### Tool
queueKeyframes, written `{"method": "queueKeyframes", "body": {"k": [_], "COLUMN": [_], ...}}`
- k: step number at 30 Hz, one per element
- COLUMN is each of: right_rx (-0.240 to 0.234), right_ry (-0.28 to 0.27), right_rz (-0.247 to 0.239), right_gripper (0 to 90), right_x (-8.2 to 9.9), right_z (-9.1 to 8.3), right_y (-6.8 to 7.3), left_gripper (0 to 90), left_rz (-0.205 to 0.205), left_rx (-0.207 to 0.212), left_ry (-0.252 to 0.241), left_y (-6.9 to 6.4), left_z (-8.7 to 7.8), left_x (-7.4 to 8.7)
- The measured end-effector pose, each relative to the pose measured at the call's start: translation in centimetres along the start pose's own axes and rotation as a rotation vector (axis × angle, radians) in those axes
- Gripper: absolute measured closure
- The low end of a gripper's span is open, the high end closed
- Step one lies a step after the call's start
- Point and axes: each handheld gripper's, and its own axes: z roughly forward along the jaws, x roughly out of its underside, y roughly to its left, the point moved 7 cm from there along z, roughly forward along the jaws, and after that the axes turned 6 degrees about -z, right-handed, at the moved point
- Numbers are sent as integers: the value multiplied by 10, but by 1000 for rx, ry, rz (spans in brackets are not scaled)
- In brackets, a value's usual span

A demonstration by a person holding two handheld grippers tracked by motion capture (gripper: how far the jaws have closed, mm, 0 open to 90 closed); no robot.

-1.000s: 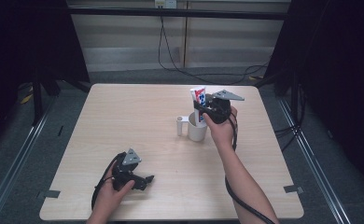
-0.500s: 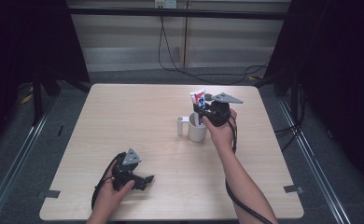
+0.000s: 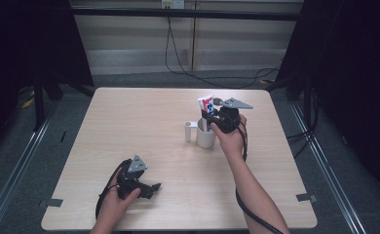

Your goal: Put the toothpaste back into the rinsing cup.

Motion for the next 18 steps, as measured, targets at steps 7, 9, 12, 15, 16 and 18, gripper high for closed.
{"method": "queueKeyframes", "body": {"k": [7, 9, 12, 15, 16, 18], "right_rx": [8, 13, 15, 10, 11, 7], "right_ry": [12, 18, 28, 34, 33, 38], "right_rz": [-11, -15, -18, -16, -19, -22], "right_gripper": [619, 605, 597, 594, 593, 589], "right_x": [3, 5, 7, 9, 9, 10], "right_z": [0, 0, 0, 1, 1, 1], "right_y": [-1, -1, -1, -1, -1, 0], "left_gripper": [25, 25, 25, 25, 25, 25], "left_rz": [0, 0, 0, 0, 0, 0], "left_rx": [0, 0, 0, 0, 0, 0], "left_ry": [0, 0, 0, 0, 0, 0], "left_y": [0, 0, 0, 0, 0, 0], "left_z": [0, 0, 0, 0, 0, 0], "left_x": [0, 0, 0, 0, 0, 0]}}
